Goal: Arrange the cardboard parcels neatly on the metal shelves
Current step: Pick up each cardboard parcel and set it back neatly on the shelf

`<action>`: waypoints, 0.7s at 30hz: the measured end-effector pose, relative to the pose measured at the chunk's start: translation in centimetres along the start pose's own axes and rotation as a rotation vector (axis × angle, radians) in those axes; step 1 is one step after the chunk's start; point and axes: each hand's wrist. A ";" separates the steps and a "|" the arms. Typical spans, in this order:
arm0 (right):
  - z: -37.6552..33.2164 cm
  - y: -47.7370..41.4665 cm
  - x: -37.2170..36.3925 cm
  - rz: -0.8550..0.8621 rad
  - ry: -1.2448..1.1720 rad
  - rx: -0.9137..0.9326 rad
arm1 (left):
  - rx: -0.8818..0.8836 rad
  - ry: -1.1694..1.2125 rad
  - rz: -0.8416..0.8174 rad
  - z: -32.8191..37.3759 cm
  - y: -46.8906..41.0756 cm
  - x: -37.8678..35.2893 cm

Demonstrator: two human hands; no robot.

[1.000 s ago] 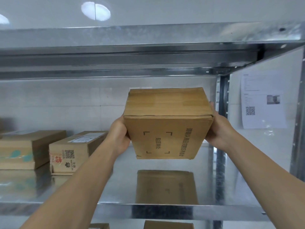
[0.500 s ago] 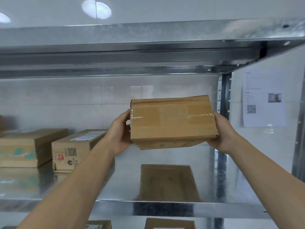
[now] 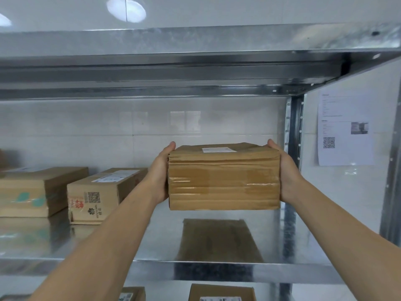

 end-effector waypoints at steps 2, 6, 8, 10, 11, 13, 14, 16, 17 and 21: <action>0.0 0.0 -0.1 0.006 0.006 -0.007 | 0.005 -0.004 0.001 0.0 0.0 0.0; 0.0 0.1 -0.1 0.011 -0.003 -0.018 | 0.003 -0.009 0.005 0.1 0.0 -0.1; 0.0 0.1 0.0 0.005 -0.012 -0.019 | 0.004 -0.009 0.004 0.1 0.0 -0.1; -0.1 0.0 0.0 -0.001 -0.008 -0.026 | 0.009 -0.008 0.003 0.1 -0.1 0.0; -0.2 0.1 0.0 -0.006 -0.008 -0.027 | 0.008 -0.014 0.008 0.1 -0.1 0.1; -0.4 0.1 0.1 -0.009 -0.006 -0.032 | -0.008 -0.040 0.019 0.2 -0.2 0.3; -0.5 0.2 0.1 -0.008 0.001 -0.032 | -0.016 -0.047 0.017 0.1 -0.4 0.4; -0.7 0.2 0.1 -0.013 0.024 -0.032 | -0.025 -0.072 0.000 0.2 -0.5 0.5; -0.7 0.2 0.1 -0.013 0.039 -0.040 | -0.020 -0.094 -0.018 0.2 -0.4 0.5; -0.8 0.0 0.7 -0.024 0.137 -0.090 | 0.076 -0.133 -0.025 0.0 -0.6 0.9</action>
Point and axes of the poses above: each hand's wrist, its own y-axis away from the middle knuckle, its own x-axis out of the back of the hand, z = x × y, and after that the axes turned 15 degrees about -y, right-handed
